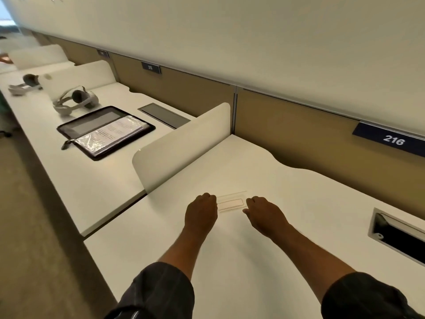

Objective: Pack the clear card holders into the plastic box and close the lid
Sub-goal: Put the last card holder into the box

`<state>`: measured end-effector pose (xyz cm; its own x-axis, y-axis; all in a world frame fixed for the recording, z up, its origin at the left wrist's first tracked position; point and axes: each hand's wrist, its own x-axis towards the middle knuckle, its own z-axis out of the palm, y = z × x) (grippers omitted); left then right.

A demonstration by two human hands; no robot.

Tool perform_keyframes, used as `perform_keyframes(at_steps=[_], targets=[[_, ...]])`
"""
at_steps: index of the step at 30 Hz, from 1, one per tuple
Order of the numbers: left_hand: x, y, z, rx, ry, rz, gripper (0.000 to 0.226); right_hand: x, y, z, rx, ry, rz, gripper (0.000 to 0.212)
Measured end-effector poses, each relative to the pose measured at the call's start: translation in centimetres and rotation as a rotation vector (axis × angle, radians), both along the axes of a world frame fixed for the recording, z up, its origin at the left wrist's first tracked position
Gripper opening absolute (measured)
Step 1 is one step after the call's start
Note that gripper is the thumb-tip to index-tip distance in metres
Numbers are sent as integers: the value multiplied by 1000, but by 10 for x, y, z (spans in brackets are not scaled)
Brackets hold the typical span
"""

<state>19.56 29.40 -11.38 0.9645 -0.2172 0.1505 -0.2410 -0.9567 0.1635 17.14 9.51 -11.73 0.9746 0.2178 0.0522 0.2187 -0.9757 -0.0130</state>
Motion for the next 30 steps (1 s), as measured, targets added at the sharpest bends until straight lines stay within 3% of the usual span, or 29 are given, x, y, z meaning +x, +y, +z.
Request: perform_keyframes(at_steps=[6,13,19,27,30], targets=[[35,20,-21,106,77,4,9,37,18,-19,-19,39,7,29],[60,28,-40,250,114,-54,15,68,22,-31,-38,33,21,28],[68,24,-40,270,31,-104,17,78,23,-33,-34,25,2,25],[80,3,-25,-96,-143,-247,24,85,32,-13,33,-78,56,34],[78,-9,-10,-138,-200,-286,21,86,31,-5,24,-83,68,23]])
